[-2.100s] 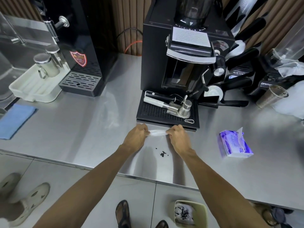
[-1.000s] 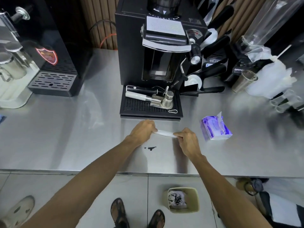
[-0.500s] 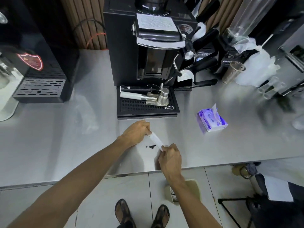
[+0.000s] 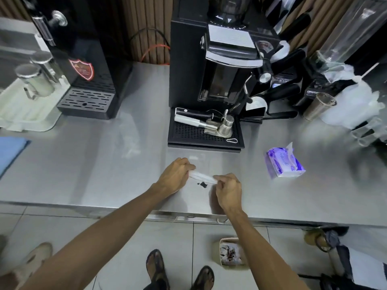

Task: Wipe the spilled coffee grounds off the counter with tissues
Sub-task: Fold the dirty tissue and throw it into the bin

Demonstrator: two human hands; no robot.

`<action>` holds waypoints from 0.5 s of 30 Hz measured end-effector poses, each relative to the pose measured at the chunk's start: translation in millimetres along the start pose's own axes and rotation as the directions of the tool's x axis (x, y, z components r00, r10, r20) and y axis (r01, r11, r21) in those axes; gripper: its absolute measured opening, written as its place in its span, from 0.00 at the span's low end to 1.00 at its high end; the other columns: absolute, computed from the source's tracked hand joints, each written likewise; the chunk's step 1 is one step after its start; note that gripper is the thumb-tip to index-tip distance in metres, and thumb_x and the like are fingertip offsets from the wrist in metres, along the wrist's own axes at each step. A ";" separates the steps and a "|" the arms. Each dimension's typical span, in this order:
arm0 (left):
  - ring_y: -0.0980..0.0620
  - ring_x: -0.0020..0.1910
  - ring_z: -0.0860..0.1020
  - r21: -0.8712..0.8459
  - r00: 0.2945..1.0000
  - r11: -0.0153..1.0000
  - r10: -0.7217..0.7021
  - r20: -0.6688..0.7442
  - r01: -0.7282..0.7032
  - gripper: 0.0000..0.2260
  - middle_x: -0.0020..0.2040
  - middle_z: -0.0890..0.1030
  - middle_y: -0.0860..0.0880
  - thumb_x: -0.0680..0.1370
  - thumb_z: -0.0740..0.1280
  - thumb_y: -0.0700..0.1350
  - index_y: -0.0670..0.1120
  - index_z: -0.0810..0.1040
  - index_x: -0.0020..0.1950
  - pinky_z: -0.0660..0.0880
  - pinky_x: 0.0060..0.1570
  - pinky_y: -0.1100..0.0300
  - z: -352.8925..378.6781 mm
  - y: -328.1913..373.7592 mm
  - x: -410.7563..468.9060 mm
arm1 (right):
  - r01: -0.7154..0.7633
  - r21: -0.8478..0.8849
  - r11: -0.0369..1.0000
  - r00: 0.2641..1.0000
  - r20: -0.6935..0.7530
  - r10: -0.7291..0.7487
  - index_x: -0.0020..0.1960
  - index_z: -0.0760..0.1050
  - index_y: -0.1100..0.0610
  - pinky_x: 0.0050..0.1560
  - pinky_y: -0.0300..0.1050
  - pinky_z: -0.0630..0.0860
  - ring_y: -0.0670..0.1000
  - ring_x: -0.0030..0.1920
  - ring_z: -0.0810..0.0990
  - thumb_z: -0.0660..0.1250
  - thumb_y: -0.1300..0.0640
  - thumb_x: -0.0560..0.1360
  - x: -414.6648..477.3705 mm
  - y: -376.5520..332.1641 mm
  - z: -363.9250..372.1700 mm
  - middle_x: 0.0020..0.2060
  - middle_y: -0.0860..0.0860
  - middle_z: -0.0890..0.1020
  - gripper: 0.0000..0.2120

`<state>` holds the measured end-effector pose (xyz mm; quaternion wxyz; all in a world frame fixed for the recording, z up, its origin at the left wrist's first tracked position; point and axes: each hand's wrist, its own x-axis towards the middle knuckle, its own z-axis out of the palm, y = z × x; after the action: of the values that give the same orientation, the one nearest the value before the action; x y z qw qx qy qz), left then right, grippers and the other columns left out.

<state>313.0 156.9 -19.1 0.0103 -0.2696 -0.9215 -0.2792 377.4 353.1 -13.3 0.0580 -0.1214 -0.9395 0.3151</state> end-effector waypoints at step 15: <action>0.47 0.52 0.74 0.160 0.983 0.984 -0.108 0.151 0.083 0.18 0.57 0.73 0.46 0.77 0.58 0.36 0.45 0.77 0.65 0.70 0.50 0.61 18.1 29.9 -23.7 | 0.214 -0.138 0.967 0.947 0.273 -0.171 0.60 0.80 0.58 0.52 0.44 0.76 0.55 0.48 0.80 0.63 0.62 0.77 -1.0 -1.3 -2.5 0.54 0.53 0.77 0.14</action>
<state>350.6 175.6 -23.2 -0.0561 -0.2448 -0.9500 -0.1854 378.5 353.3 -10.6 -0.0447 0.0089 -0.9693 0.2416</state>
